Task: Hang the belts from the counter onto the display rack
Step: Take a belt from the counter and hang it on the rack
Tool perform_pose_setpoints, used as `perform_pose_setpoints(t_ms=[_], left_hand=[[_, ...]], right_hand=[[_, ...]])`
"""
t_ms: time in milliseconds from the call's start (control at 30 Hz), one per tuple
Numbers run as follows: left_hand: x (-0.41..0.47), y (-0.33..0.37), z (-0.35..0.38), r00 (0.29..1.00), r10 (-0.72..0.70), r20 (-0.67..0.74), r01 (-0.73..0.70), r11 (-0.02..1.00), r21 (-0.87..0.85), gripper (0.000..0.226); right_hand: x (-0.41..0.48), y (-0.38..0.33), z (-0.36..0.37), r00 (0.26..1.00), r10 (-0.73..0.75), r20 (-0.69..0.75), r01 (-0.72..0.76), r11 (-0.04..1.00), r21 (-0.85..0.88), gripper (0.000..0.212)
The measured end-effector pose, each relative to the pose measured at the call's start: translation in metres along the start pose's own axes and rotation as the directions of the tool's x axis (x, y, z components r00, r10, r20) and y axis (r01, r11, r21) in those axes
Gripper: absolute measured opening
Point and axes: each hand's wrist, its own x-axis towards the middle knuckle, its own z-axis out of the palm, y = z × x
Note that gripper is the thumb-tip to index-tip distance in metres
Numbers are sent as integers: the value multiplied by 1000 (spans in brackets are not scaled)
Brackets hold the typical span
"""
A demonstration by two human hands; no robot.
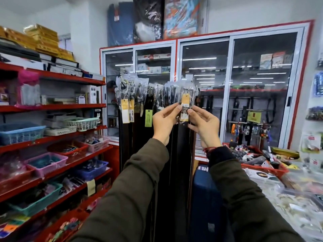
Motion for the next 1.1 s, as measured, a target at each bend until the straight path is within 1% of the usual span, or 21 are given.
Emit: perform_pose_setpoints(t_ms=[100,233,467,667,733,800,867,933,1000,1067,1100], left_hand=[[13,16,18,1000,23,8,-23,1000,-8,31],[26,27,33,1000,-2,28,2,1000,-11,34],[33,22,40,996,-86,36,87,996,-20,34],[34,16,39,987,-158,-8,158,986,-56,34],[35,11,37,988,-152,-21,151,987,-52,35],[35,7,35,995,-92,-35,92,996,2,34],[39,-2,31,999,-1,-50,6,995,103,31],[37,-8,27,994,93,-51,-80,971,227,29],[33,-14,22,981,193,-31,-169,917,362,34],[27,-19,15,949,311,41,-293,831,473,40],[26,-20,12,927,359,106,-362,785,503,41]], right_hand=[[13,-19,2,998,-59,-16,60,998,23,35],[31,-32,2,993,-102,-53,104,994,33,39],[42,-24,-4,995,-61,-76,65,997,40,32],[51,-17,-8,998,-48,-49,44,996,-75,35],[50,-13,-8,997,-62,-40,57,992,-111,34],[49,-9,-7,994,-101,-36,94,981,-169,31],[46,-4,-7,988,-149,-38,136,962,-237,28],[43,4,-8,977,-209,-43,186,933,-308,29],[38,13,-11,949,-314,-14,281,869,-407,35],[32,22,-15,906,-413,92,399,761,-512,41],[30,26,-17,888,-429,165,445,711,-545,43]])
